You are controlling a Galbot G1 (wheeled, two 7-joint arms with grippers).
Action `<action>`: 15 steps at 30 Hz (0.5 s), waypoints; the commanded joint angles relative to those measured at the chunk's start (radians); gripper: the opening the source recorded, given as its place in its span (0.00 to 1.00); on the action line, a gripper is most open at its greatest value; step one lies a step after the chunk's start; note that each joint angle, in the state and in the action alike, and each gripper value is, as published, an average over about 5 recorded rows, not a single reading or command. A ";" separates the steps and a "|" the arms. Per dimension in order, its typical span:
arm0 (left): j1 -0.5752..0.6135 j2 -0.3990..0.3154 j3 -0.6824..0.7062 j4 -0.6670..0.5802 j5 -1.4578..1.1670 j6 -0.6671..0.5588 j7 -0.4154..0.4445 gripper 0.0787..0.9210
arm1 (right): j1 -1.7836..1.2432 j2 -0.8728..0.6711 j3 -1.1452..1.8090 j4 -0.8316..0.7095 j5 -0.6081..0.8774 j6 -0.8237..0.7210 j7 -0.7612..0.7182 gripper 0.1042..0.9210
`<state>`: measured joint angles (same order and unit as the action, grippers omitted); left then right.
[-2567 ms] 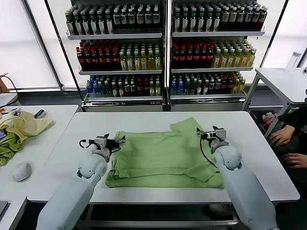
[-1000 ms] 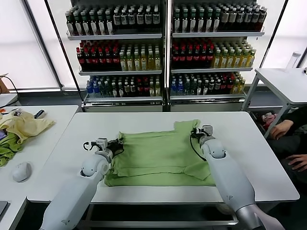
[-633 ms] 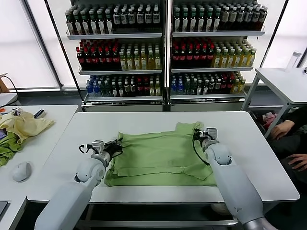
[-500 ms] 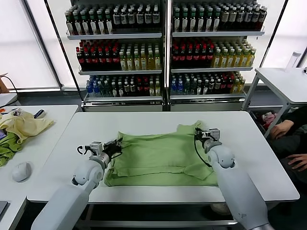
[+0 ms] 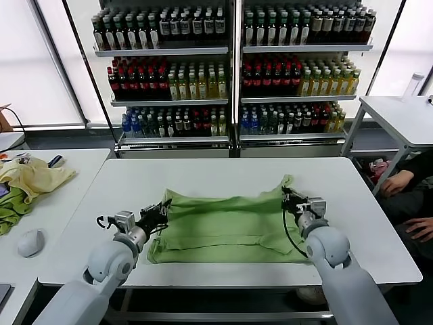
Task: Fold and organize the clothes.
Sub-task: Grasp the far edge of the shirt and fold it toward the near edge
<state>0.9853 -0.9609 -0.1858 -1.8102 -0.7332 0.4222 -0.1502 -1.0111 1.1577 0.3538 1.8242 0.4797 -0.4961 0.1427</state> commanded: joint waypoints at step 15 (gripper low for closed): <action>0.134 0.024 -0.005 -0.021 0.214 0.030 -0.002 0.07 | -0.270 0.025 0.090 0.122 -0.074 -0.006 0.029 0.01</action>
<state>1.0912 -0.9309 -0.1985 -1.8711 -0.6416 0.4477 -0.1498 -1.2163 1.1800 0.4234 1.9327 0.4299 -0.4919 0.1665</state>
